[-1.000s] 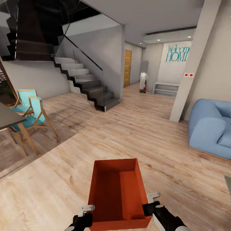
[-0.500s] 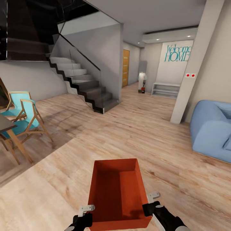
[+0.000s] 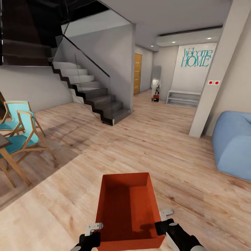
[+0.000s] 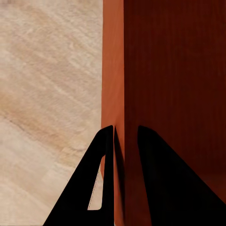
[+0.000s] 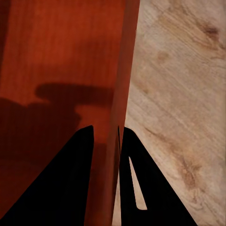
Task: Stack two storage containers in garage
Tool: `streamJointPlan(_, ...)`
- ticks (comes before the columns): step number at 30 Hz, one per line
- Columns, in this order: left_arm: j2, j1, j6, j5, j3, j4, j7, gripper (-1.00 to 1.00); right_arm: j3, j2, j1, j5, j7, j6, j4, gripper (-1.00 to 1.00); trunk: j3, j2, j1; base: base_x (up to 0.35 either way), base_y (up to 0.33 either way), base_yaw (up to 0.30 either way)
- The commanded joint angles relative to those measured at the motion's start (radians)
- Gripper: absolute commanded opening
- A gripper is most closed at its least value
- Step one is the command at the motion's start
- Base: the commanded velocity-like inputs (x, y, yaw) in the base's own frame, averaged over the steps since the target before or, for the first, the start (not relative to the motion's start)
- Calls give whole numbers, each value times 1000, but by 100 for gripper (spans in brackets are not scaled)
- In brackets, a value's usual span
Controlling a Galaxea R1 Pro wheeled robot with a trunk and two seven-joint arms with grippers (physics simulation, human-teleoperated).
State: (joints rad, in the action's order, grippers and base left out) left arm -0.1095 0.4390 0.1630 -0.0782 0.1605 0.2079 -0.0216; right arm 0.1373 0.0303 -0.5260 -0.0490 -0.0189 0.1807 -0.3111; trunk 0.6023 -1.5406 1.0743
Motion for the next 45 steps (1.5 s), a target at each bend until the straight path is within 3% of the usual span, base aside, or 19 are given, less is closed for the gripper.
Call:
streamJointPlan(1, 14, 1, 4, -13, -1, -5, 3, -100, 42, -17, 0, 8, 47, -65, -3, -100, 1, 0, 1, 343, 95, 0)
streamJointPlan(18, 14, 1, 4, -14, -1, -5, 3, -100, 42, -17, 0, 10, 48, -62, -3, -100, 1, 0, 1, 343, 95, -7)
streamJointPlan(36, 14, 1, 4, -14, -1, -5, 3, -100, 42, -17, 0, 9, 48, -62, -3, -100, 1, 0, 1, 343, 95, -212)
streamJointPlan(45, 14, 1, 4, -14, -1, -4, 3, -100, 42, -17, 0, 9, 48, -63, -3, -100, 1, 0, 1, 343, 95, -45)
